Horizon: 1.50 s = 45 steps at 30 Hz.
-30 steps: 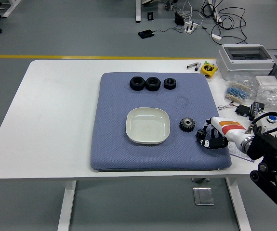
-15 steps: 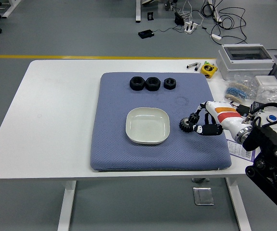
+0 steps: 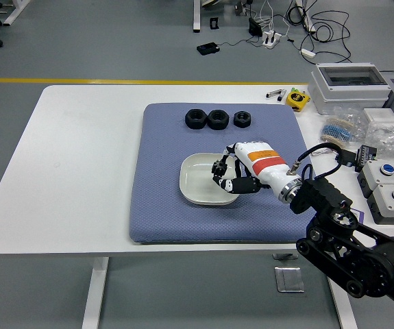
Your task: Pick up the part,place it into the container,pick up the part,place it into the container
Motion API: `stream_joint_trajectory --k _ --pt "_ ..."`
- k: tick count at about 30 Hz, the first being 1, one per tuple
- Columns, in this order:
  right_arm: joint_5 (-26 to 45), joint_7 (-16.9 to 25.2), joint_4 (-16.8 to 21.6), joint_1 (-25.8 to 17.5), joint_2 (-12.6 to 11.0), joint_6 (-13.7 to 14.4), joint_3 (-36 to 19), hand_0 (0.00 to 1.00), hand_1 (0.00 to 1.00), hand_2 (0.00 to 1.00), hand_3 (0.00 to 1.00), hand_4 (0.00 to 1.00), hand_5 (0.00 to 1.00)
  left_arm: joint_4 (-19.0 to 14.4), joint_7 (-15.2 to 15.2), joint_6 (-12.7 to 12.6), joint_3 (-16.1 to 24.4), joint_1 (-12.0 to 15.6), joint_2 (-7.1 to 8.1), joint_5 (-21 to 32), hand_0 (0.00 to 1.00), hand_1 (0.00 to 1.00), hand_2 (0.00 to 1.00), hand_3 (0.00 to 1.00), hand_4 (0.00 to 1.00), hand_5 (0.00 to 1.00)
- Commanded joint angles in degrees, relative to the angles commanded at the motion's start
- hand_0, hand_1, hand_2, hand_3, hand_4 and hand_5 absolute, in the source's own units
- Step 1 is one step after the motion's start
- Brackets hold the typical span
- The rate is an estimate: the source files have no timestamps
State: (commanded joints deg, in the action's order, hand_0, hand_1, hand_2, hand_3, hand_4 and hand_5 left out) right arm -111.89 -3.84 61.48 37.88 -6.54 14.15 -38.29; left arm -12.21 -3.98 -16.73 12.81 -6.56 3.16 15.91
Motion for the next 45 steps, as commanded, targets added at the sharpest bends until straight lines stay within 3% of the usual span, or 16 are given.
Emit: stream_joint_trajectory --k 5,6,11,12,23,34,37,39,45 --pt "-1.1 1.5 -6.0 1.7 2.4 2.3 0.3 0.164 0.185 0.306 0.491 0.765 0.317 -0.1 -0.1 -0.2 -0.1 -0.1 0.06 0.0 0.54 0.582 0.727 0.637 0.632 0.604" --pt "-0.6 1.8 -6.9 1.9 2.6 2.6 0.2 0.205 0.244 0.413 0.931 0.968 0.355 -0.1 -0.1 -0.2 -0.1 -0.1 0.06 -0.1 0.538 0.582 0.726 0.638 0.633 0.603" --pt "-0.1 2.7 -8.2 2.4 3.1 3.9 0.1 0.205 0.244 0.413 0.931 0.968 0.355 -0.1 -0.3 -0.3 0.4 -0.1 0.01 -0.6 0.538 0.582 0.726 0.638 0.633 0.603" --pt "0.0 2.8 -8.3 2.5 3.1 4.0 0.0 0.207 0.258 0.551 0.998 0.998 0.369 -0.1 -0.4 -0.2 0.4 -0.1 0.0 -0.8 0.539 0.582 0.726 0.637 0.633 0.603" --pt "0.3 3.5 -7.7 2.2 2.2 5.0 -1.7 0.199 0.268 0.582 0.998 0.998 0.382 0.0 -0.7 -0.3 1.4 0.1 -0.07 -2.0 0.532 0.58 0.723 0.636 0.633 0.601" --pt "-0.5 2.7 -5.2 1.9 -2.0 4.8 -5.6 0.19 0.273 0.574 0.967 0.998 0.403 0.1 -1.0 -0.4 2.3 0.6 -0.08 -3.1 0.527 0.58 0.723 0.635 0.633 0.599" --pt "-2.2 1.6 -6.7 2.2 -4.1 2.6 -6.0 0.222 0.296 0.582 0.927 0.998 0.406 0.2 -1.2 -0.4 2.5 0.6 -0.12 -3.5 0.527 0.579 0.723 0.634 0.635 0.602" --pt "-4.7 0.6 -7.8 2.5 -6.2 -0.4 -5.8 0.222 0.296 0.582 0.927 0.998 0.406 0.2 -1.1 -0.4 2.4 0.7 -0.12 -3.3 0.527 0.579 0.723 0.634 0.635 0.602" --pt "-7.3 0.3 -8.1 1.7 -8.2 -3.3 -6.0 0.205 0.285 0.556 0.89 0.998 0.406 0.2 -0.8 -0.3 1.9 0.6 -0.15 -2.4 0.522 0.58 0.723 0.633 0.633 0.6"
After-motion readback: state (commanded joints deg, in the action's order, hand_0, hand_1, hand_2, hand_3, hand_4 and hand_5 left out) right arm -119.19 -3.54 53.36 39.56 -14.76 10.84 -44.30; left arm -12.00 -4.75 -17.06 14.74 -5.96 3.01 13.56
